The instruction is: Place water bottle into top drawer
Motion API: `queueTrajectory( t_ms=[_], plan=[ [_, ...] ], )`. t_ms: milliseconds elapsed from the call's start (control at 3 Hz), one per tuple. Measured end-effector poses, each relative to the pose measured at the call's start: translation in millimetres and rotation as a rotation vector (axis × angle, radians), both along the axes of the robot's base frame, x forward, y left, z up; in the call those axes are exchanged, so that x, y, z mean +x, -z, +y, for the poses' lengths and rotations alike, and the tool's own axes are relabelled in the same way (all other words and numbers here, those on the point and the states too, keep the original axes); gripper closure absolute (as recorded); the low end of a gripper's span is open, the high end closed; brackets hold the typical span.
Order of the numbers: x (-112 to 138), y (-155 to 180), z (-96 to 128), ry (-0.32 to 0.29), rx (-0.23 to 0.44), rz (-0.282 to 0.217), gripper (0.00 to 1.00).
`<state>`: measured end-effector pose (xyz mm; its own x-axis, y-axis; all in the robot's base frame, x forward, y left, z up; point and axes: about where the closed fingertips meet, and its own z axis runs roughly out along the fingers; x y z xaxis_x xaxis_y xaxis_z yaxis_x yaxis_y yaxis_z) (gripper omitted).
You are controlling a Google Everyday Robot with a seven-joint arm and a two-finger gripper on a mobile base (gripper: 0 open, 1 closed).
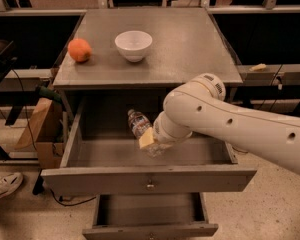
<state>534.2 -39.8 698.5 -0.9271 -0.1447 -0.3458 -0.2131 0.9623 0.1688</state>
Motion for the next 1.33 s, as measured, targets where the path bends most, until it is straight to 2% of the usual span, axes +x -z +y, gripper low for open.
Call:
queueTrajectory(
  t_ms=[333, 667, 1000, 1333],
  plan=[
    [3, 11, 15, 0.006, -0.024, -0.003, 0.82],
    [5, 18, 24, 0.021, -0.04, -0.003, 0.59],
    [6, 24, 31, 0.032, -0.057, -0.003, 0.27],
    [7, 27, 34, 0.04, -0.069, -0.003, 0.04]
  ],
)
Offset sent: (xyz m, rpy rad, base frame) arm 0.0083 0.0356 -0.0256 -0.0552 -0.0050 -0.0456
